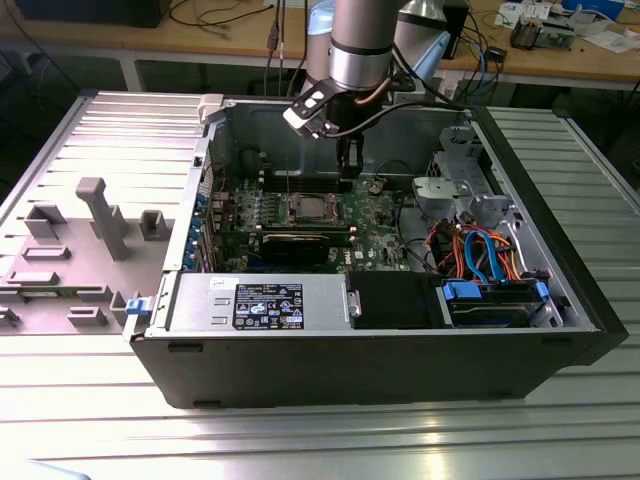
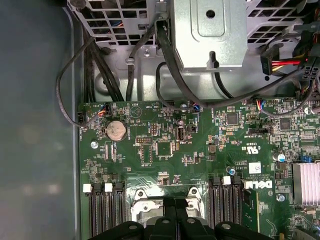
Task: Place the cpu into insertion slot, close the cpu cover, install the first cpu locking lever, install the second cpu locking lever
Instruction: 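Close the cpu cover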
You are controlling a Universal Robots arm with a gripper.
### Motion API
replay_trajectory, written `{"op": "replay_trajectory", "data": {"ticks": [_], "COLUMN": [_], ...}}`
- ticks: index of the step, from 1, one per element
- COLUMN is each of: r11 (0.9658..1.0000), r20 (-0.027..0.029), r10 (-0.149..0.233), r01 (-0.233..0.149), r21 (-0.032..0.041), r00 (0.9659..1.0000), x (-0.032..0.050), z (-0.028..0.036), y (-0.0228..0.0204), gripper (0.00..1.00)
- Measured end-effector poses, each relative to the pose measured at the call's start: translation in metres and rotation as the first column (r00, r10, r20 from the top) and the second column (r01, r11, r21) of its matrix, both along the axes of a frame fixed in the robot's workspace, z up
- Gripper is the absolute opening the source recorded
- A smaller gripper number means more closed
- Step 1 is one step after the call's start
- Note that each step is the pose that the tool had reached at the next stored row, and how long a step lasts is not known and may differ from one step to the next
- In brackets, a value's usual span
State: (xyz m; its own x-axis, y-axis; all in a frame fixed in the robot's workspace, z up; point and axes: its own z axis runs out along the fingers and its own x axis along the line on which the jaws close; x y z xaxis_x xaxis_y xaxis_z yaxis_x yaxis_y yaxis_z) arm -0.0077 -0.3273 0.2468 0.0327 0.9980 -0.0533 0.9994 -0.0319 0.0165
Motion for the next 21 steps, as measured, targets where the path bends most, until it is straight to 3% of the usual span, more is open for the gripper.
{"op": "replay_trajectory", "data": {"ticks": [5,8,10,15,21], "r11": [1.0,1.0,1.0,1.0,1.0], "r20": [0.0,-0.0001,0.0,-0.0001,0.0], "r10": [0.0,0.0,0.0,0.0,0.0], "r01": [0.0,0.0,0.0,0.0,0.0], "r21": [0.0,-0.0001,0.0,-0.0001,-0.0001], "r00": [1.0,1.0,1.0,1.0,1.0], "x": [-0.0056,-0.013,-0.0252,-0.0446,-0.0463], "z": [-0.0003,-0.0011,-0.0035,-0.0121,-0.0126], "y": [0.0,0.0,0.0,-0.0001,0.0], "gripper": [0.11,0.11,0.11,0.11,0.11]}}
